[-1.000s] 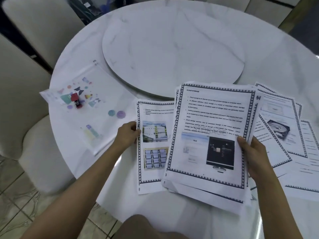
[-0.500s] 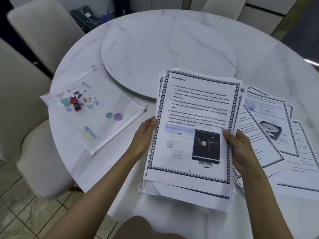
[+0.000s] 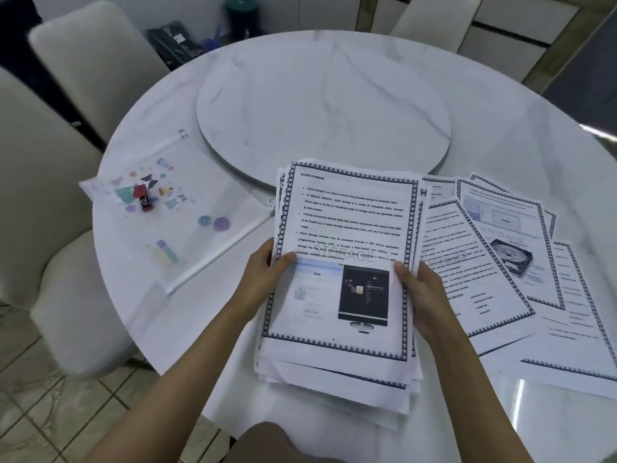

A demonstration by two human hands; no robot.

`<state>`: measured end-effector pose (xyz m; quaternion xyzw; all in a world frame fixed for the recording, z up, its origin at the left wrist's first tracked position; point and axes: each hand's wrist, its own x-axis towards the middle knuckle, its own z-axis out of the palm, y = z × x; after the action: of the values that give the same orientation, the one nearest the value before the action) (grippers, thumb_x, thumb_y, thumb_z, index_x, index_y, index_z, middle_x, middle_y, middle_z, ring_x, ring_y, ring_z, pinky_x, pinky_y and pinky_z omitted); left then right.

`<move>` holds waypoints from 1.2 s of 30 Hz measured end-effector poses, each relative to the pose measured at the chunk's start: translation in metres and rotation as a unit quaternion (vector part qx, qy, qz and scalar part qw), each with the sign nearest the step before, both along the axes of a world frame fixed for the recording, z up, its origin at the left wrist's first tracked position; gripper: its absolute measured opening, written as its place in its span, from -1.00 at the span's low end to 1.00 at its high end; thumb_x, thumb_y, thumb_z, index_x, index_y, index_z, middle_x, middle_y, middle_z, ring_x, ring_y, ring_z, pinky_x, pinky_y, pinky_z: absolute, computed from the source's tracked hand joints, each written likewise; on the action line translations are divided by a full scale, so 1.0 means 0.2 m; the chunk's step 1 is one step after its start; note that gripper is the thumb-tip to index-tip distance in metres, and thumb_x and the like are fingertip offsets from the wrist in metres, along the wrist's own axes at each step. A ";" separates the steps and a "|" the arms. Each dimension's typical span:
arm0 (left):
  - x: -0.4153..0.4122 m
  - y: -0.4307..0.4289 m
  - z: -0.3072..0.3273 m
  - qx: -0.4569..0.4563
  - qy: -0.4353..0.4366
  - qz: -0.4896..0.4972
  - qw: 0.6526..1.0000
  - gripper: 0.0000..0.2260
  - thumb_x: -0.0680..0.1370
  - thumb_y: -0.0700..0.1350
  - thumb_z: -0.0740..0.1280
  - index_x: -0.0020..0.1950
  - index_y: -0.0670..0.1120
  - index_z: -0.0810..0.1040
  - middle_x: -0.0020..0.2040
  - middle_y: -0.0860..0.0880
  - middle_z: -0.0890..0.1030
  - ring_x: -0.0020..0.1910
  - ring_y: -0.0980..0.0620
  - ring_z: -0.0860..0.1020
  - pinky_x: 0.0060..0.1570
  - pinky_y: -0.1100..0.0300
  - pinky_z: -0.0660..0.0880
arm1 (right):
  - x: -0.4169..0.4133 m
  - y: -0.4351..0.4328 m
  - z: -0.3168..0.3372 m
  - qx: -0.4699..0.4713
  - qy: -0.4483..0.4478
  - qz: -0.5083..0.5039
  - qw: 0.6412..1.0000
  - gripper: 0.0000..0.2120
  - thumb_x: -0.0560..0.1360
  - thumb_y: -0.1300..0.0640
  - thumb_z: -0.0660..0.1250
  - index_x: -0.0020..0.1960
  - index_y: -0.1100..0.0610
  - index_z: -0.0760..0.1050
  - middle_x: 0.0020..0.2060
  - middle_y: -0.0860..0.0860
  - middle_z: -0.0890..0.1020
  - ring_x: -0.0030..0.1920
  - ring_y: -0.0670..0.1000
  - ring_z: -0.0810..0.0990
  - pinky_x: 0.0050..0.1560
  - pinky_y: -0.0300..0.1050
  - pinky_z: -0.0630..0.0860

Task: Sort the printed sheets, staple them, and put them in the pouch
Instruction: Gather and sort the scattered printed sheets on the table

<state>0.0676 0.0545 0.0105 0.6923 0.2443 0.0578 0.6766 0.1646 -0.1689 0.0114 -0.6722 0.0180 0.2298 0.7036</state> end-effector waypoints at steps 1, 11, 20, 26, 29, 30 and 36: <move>-0.01 0.00 0.00 0.012 -0.011 0.010 1.000 -0.83 0.57 -0.14 0.25 0.12 0.09 0.46 0.01 0.27 0.56 -0.08 0.37 0.56 -0.15 0.51 0.47 | 0.00 0.00 0.00 0.004 0.001 0.005 1.000 -0.83 0.53 0.21 0.24 0.07 0.09 0.54 -0.09 -0.02 0.70 -0.07 0.01 0.68 -0.03 -0.06 0.62; -0.09 -0.02 0.04 -0.114 0.006 0.030 0.993 -0.76 0.56 -0.04 0.23 0.23 0.05 0.41 0.11 0.10 0.60 0.04 0.11 0.61 -0.01 0.23 0.58 | 0.02 0.02 0.10 0.037 -0.023 0.068 0.997 -0.24 -0.02 -0.29 0.56 0.06 0.10 0.57 -0.04 0.08 0.69 -0.03 0.08 0.68 -0.09 -0.07 0.63; -0.15 0.17 0.02 -0.098 0.023 -0.010 0.995 -0.56 0.51 0.10 0.24 0.38 0.09 0.31 0.28 0.18 0.47 0.24 0.19 0.47 0.21 0.25 0.41 | -0.04 0.20 0.21 0.005 -0.054 0.034 0.998 -0.71 0.36 0.01 0.33 0.03 0.11 0.55 -0.17 -0.01 0.72 -0.09 0.06 0.68 -0.20 -0.16 0.63; -0.12 0.34 0.01 -0.088 0.019 -0.010 0.996 -0.68 0.61 0.02 0.11 0.36 0.07 0.36 0.32 0.12 0.46 0.24 0.15 0.46 0.25 0.20 0.37 | -0.06 0.19 0.23 0.033 -0.055 -0.064 0.996 -0.39 0.01 -0.20 0.53 -0.03 0.08 0.57 -0.18 -0.02 0.72 -0.16 -0.02 0.69 -0.24 -0.19 0.61; -0.07 0.40 0.04 -0.120 0.047 -0.032 0.991 -0.68 0.63 -0.01 0.05 0.32 -0.02 0.43 0.18 0.05 0.59 0.02 0.13 0.59 0.05 0.24 0.48 | -0.05 0.19 0.29 0.068 -0.043 -0.101 0.992 -0.50 0.06 -0.07 0.44 -0.05 0.12 0.52 -0.29 -0.07 0.71 -0.25 -0.08 0.69 -0.33 -0.23 0.59; -0.06 0.41 0.05 -0.128 0.052 -0.042 0.990 -0.65 0.63 0.00 0.04 0.34 -0.05 0.42 0.14 0.03 0.60 0.01 0.11 0.59 0.02 0.24 0.50 | -0.05 0.20 0.30 0.072 -0.037 -0.111 0.991 -0.53 0.10 -0.04 0.42 -0.05 0.13 0.51 -0.31 -0.07 0.70 -0.27 -0.09 0.68 -0.34 -0.23 0.59; 0.00 0.44 0.14 -0.177 0.046 -0.114 0.977 -0.75 0.64 0.00 0.02 0.13 0.03 0.47 -0.10 0.15 0.51 -0.17 0.38 0.52 -0.32 0.46 0.48 | -0.06 0.32 0.35 0.086 -0.029 -0.103 0.990 -0.64 0.21 0.03 0.40 -0.04 0.15 0.55 -0.26 -0.01 0.71 -0.23 -0.03 0.69 -0.29 -0.14 0.62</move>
<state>0.0668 0.1420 0.0388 0.5871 0.2009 -0.0961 0.7783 0.1536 -0.1045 0.0819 -0.6099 0.0469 0.1369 0.7792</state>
